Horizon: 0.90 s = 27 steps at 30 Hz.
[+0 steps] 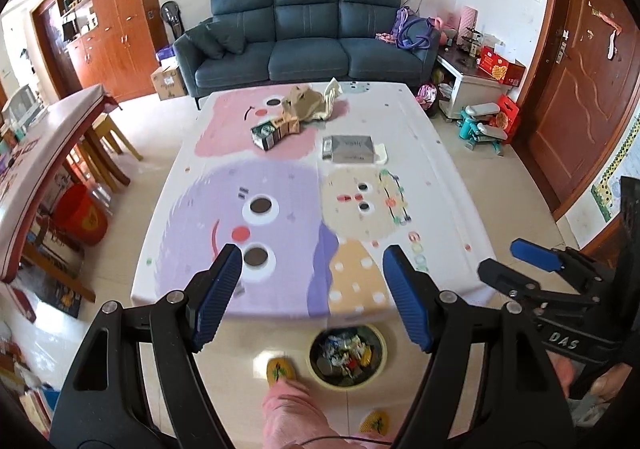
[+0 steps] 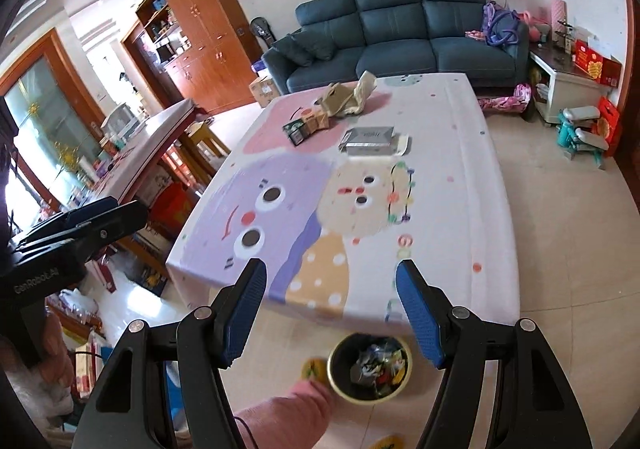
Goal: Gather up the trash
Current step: 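Move both tools back over the table toward the milk carton and silver box, then grasp the green milk carton with the left gripper while the right grasps the silver earplugs box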
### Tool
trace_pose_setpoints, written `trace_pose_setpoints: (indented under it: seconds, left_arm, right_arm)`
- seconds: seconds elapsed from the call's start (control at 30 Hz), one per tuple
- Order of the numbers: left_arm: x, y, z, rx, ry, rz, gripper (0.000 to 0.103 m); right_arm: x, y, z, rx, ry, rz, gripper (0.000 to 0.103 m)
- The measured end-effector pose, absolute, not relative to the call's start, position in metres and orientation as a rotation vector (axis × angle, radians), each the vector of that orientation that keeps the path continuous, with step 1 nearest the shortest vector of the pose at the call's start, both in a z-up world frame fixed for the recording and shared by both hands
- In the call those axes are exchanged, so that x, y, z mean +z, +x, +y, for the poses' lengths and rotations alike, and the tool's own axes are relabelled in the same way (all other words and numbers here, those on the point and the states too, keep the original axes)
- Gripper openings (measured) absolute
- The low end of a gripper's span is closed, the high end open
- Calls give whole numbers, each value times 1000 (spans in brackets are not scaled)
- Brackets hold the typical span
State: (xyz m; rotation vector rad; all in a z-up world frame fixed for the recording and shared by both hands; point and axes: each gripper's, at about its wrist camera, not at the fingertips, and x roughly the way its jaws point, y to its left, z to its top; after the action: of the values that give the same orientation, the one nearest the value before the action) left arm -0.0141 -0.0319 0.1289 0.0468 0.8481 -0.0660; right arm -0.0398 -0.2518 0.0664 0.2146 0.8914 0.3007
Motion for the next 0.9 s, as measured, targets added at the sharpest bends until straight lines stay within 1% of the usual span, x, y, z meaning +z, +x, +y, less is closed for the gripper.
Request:
trace_pose_setpoints:
  seconds: [0.17, 0.23, 0.37, 0.53, 0.63, 0.67, 0.77, 0.9]
  left_arm:
    - [118, 64, -10, -108, 67, 835, 70]
    - [110, 109, 5, -141, 89, 838, 70]
    - [92, 203, 32, -205, 140, 882, 70]
    - [60, 312, 53, -309, 194, 951, 70]
    - [32, 371, 57, -351, 240, 978, 70]
    - [21, 389, 58, -364, 242, 992, 70]
    - [-3, 429, 57, -399, 231, 1040, 70]
    - [-35, 457, 54, -442, 211, 1102, 70]
  right_arm:
    - [62, 30, -241, 245, 248, 906, 69]
    - [56, 66, -233, 218, 278, 922, 73]
    - [36, 145, -217, 121, 366, 967, 75]
    - [-10, 251, -201, -24, 513, 1054, 75]
    - [-46, 302, -197, -114, 599, 1106, 81]
    - [-58, 314, -198, -139, 634, 1124, 81]
    - [-95, 347, -200, -229, 736, 1193, 81]
    - [-118, 372, -196, -298, 763, 1221, 81]
